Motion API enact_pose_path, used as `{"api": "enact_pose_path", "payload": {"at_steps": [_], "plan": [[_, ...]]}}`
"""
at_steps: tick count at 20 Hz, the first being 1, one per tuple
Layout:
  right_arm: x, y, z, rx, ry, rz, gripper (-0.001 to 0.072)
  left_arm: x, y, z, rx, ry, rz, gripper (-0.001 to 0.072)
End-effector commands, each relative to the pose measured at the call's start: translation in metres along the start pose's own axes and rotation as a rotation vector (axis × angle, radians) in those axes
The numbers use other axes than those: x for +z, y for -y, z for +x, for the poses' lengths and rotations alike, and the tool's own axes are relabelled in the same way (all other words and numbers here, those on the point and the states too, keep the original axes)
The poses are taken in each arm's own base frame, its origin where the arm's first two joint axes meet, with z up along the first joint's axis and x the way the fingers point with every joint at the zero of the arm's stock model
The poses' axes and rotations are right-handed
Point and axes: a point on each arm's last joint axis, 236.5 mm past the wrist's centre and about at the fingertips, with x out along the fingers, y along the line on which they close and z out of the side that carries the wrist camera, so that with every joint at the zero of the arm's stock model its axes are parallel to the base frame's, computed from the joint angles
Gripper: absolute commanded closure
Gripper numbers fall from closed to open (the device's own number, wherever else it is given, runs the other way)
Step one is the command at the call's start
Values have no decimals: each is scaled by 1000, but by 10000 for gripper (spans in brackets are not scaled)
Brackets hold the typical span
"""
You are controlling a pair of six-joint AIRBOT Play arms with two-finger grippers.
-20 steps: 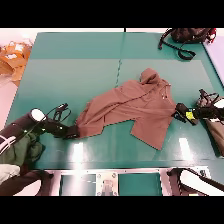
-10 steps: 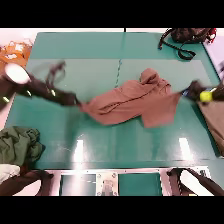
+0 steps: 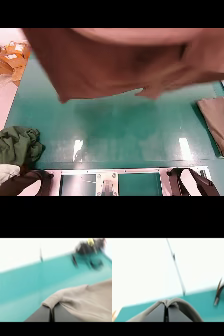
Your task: Fold the shirts.
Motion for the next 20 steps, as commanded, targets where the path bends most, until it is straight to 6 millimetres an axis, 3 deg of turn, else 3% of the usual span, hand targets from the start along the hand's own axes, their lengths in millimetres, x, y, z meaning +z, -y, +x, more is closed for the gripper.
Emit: {"api": "enact_pose_path", "payload": {"at_steps": [1, 3, 5, 7, 9, 12, 16, 18, 20], "plan": [[52, -36, -49, -34, 202, -106, 697, 38, -22, -70, 184, 183, 45, 682], [49, -32, -47, -43, 190, -104, 697, 29, -43, -75, 279, 156, 64, 682], [35, -14, -29, -52, 126, -62, 697, 8, -55, -57, 304, 73, 68, 682], [6, 8, 0, -30, 26, 12, 697, -25, -65, -15, 287, -34, 63, 681], [-36, 39, 34, -1, -85, 85, 697, -72, -78, 35, 270, -182, 33, 682], [-123, 108, 89, -42, -241, 192, 697, -153, -93, 119, 209, -414, -8, 681], [-284, 179, 165, -106, -482, 283, 697, -274, -99, 223, 76, -681, -79, 681], [-356, 211, 197, -157, -607, 348, 697, -336, -107, 261, 59, -786, -119, 682], [-411, 239, 222, -193, -709, 402, 697, -385, -112, 288, 54, -844, -165, 681]]}}
